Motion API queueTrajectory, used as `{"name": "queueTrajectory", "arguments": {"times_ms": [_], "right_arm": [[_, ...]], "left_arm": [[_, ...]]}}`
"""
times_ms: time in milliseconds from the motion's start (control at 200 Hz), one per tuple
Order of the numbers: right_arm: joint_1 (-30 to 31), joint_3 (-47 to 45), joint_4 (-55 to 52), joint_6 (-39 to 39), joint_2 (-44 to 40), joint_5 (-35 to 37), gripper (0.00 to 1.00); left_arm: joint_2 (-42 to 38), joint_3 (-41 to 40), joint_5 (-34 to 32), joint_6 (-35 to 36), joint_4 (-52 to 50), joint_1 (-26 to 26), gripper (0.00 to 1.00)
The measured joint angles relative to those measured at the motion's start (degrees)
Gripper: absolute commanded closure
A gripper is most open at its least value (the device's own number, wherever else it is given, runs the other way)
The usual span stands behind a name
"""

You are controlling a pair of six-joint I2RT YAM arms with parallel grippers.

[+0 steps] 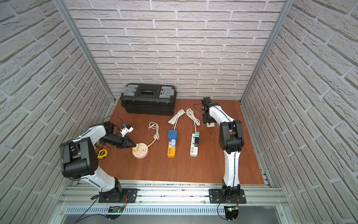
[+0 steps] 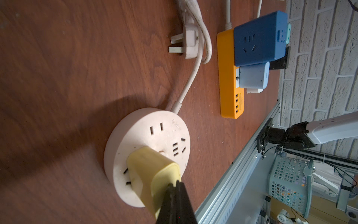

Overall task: Pull the plug off the socket
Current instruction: Place the plug at the center of the board.

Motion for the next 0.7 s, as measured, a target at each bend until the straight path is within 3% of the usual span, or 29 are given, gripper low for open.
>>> {"name": "queueTrajectory", "arguments": {"times_ms": [105,460,700], "right_arm": [[-0.24,2.36,-0.35,-0.17,1.62,0.2,0.41],[-0.33,4.72,-0.83,-0.52,4.44,-0.04,0.24],[-0.46,4.72,-0.98,-0.44,6.27,-0.31,0.26]], "left_arm": [[-0.02,0.0,0.0,0.0,0.0,0.0,1.0],[-0.11,-0.04,-0.02,0.0,0.07,0.0,1.0],[-0.2,-0.11,-0.02,0.0,0.13,0.0,1.0]]}}
